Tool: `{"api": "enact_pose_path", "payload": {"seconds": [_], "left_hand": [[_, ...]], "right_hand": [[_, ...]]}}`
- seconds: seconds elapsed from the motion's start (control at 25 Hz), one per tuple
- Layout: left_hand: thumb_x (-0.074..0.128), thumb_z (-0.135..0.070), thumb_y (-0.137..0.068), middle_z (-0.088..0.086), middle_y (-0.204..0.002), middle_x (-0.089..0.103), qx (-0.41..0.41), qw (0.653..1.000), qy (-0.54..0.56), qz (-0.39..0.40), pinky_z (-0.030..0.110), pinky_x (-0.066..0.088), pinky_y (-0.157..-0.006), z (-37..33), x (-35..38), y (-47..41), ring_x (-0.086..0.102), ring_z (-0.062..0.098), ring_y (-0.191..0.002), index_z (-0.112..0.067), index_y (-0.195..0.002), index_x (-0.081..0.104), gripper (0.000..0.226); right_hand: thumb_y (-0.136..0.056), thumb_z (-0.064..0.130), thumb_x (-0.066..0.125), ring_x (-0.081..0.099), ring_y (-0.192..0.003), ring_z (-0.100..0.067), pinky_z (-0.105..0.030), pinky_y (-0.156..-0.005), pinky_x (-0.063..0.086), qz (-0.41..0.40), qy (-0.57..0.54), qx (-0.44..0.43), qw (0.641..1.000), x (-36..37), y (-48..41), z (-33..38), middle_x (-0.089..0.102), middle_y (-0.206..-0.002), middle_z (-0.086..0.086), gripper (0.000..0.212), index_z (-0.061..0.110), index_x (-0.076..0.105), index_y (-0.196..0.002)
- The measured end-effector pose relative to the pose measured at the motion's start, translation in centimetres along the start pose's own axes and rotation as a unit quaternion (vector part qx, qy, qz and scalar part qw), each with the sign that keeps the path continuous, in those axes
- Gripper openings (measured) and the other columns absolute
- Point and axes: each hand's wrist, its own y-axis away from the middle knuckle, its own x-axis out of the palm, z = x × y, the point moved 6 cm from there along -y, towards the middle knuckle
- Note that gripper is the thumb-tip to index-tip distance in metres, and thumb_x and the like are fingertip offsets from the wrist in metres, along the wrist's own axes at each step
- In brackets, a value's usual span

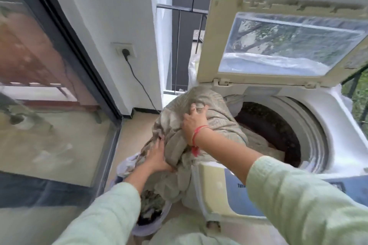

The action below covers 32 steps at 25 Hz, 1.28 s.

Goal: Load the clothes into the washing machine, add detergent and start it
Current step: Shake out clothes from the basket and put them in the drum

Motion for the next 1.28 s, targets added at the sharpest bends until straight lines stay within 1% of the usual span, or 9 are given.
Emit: {"api": "enact_pose_path", "payload": {"seconds": [0.16,0.4,0.56,0.76,0.84,0.92,1.04,1.16,1.28], "left_hand": [[0.062,-0.038,-0.067,0.004,-0.117,0.065,0.003,0.954,0.199,-0.224,0.037,0.051,-0.085,-2.6,-1.5,2.8,0.061,0.025,-0.107,-0.035,-0.133,0.045,0.068],[0.05,-0.028,-0.071,0.0,-0.083,0.068,0.185,0.852,0.033,-0.489,0.034,0.039,-0.076,-18.2,-10.3,11.3,0.061,0.024,-0.083,-0.023,-0.096,0.069,0.032],[0.064,-0.026,-0.065,-0.005,-0.074,0.061,0.291,0.811,-0.037,-0.506,0.032,0.031,-0.073,-33.2,-12.3,12.8,0.056,0.021,-0.074,-0.028,-0.095,0.07,0.031],[0.07,-0.021,-0.057,0.0,-0.093,0.061,0.288,0.879,-0.104,-0.365,0.04,0.037,-0.087,-43.3,-8.0,7.1,0.059,0.025,-0.09,-0.022,-0.113,0.058,0.057],[0.066,-0.027,-0.073,0.008,-0.122,0.054,0.216,0.947,-0.187,-0.149,0.053,0.024,-0.106,-41.3,-3.4,2.1,0.05,0.03,-0.116,-0.018,-0.133,0.039,0.067],[0.062,-0.033,-0.082,0.015,-0.134,0.049,0.165,0.945,-0.268,0.09,0.05,0.022,-0.11,-37.0,1.3,-0.5,0.045,0.03,-0.126,-0.012,-0.139,0.034,0.067],[0.063,-0.033,-0.084,0.009,-0.124,0.06,0.277,0.94,-0.167,0.107,0.033,0.039,-0.098,-33.9,2.0,1.7,0.051,0.024,-0.12,-0.015,-0.125,0.056,0.046],[0.062,-0.049,-0.08,-0.008,-0.136,0.048,0.345,0.923,0.074,-0.152,0.03,0.025,-0.109,-28.2,-6.5,7.3,0.033,0.011,-0.134,-0.033,-0.13,0.049,0.054],[0.065,-0.078,-0.051,-0.013,-0.151,0.016,0.184,0.962,0.086,-0.183,0.039,0.023,-0.112,-15.4,-11.1,8.4,0.019,0.01,-0.139,-0.048,-0.141,0.02,0.105]], "right_hand": [[-0.083,0.015,0.048,0.041,-0.12,-0.033,-0.051,-0.092,0.039,-0.175,-0.134,-0.063,0.973,-0.4,3.9,-1.7,0.058,-0.117,0.001,0.033,0.024,0.059,-0.114],[-0.064,0.013,0.058,0.061,-0.096,-0.025,-0.036,-0.084,0.049,-0.309,-0.431,-0.062,0.846,2.2,13.1,-17.3,0.066,-0.099,-0.004,0.042,0.017,0.065,-0.105],[-0.061,-0.005,0.053,0.054,-0.09,-0.011,-0.01,-0.079,0.04,-0.449,-0.469,0.056,0.758,3.3,20.8,-28.9,0.061,-0.096,-0.003,0.048,0.006,0.064,-0.106],[-0.076,-0.003,0.048,0.052,-0.077,-0.028,-0.032,-0.065,0.041,-0.553,-0.352,0.287,0.699,9.9,22.0,-35.9,0.057,-0.092,-0.015,0.03,0.005,0.057,-0.103],[-0.078,-0.004,0.042,0.058,-0.071,-0.038,-0.042,-0.06,0.051,-0.459,-0.21,0.322,0.801,15.3,17.0,-34.0,0.06,-0.097,-0.023,0.037,0.009,0.05,-0.112],[-0.081,0.003,0.049,0.061,-0.082,-0.036,-0.043,-0.067,0.054,-0.132,-0.127,0.232,0.955,22.5,9.7,-30.5,0.059,-0.112,-0.023,0.051,0.011,0.041,-0.131],[-0.079,0.021,0.068,0.056,-0.109,-0.027,-0.037,-0.093,0.047,0.267,-0.167,0.053,0.948,26.7,5.2,-25.1,0.044,-0.141,-0.008,0.073,0.012,0.032,-0.143],[-0.085,0.021,0.065,0.053,-0.121,-0.023,-0.025,-0.097,0.037,-0.035,-0.353,0.047,0.934,15.3,3.5,-22.9,0.055,-0.133,-0.006,0.054,0.013,0.047,-0.135],[-0.084,0.033,0.067,0.047,-0.122,-0.009,-0.018,-0.099,0.033,-0.239,-0.604,0.011,0.76,4.9,5.8,-20.1,0.05,-0.132,0.006,0.055,0.023,0.047,-0.135]]}}
